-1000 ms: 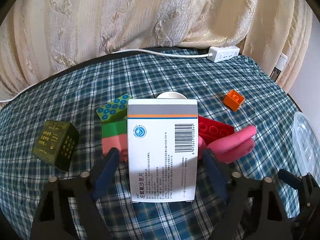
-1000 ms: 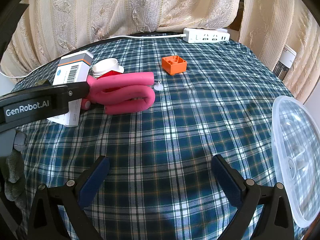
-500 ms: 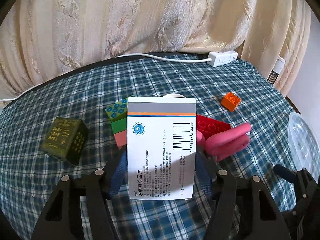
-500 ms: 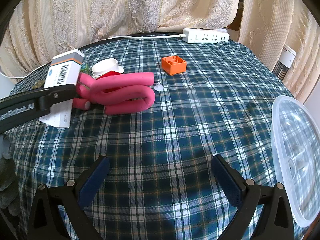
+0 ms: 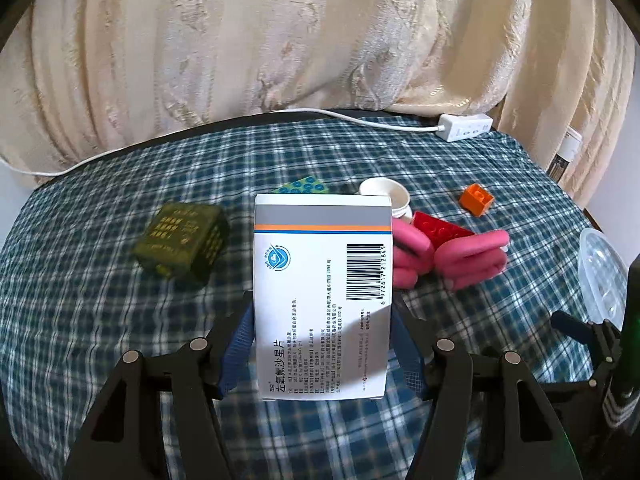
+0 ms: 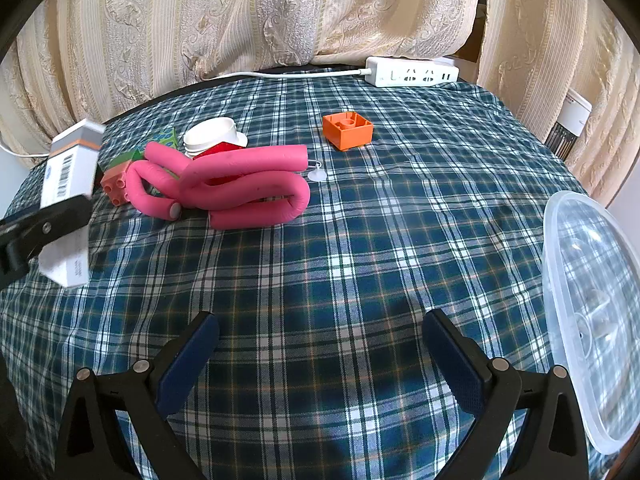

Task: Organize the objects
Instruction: 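Grasp the white medicine box with the left tool and lift it, then grasp the pink foam tube with the right tool while the left tool holds the box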

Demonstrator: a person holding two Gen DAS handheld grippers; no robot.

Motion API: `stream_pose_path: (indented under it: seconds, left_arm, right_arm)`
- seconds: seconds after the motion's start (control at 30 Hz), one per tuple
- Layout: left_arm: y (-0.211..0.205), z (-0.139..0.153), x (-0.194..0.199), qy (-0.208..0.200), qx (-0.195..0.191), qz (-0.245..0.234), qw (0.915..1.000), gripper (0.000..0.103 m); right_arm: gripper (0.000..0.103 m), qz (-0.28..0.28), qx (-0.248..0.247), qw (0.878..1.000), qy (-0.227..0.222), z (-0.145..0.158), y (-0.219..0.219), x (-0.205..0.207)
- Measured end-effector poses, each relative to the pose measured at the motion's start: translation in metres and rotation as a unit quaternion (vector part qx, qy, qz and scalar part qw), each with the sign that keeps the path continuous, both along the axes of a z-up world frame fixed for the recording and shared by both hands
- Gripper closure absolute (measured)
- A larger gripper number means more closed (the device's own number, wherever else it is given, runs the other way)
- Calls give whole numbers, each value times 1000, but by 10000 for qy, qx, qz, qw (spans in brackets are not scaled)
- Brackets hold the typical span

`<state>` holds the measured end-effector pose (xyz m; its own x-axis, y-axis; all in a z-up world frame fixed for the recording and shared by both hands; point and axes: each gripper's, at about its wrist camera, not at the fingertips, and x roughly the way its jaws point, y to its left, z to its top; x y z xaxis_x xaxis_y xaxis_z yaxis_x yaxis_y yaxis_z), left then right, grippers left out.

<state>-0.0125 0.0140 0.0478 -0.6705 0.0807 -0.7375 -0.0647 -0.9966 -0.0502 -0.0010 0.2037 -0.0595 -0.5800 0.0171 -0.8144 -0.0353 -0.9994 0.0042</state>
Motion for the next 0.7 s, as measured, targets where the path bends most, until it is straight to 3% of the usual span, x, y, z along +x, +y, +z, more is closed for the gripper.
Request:
stream_pose_path:
  seconds: [0.7]
  left_arm:
    - [-23,-1,16,179,97,285,9994,38]
  right_arm:
    - [0,60,-11,10000,-37,0,-1,-1]
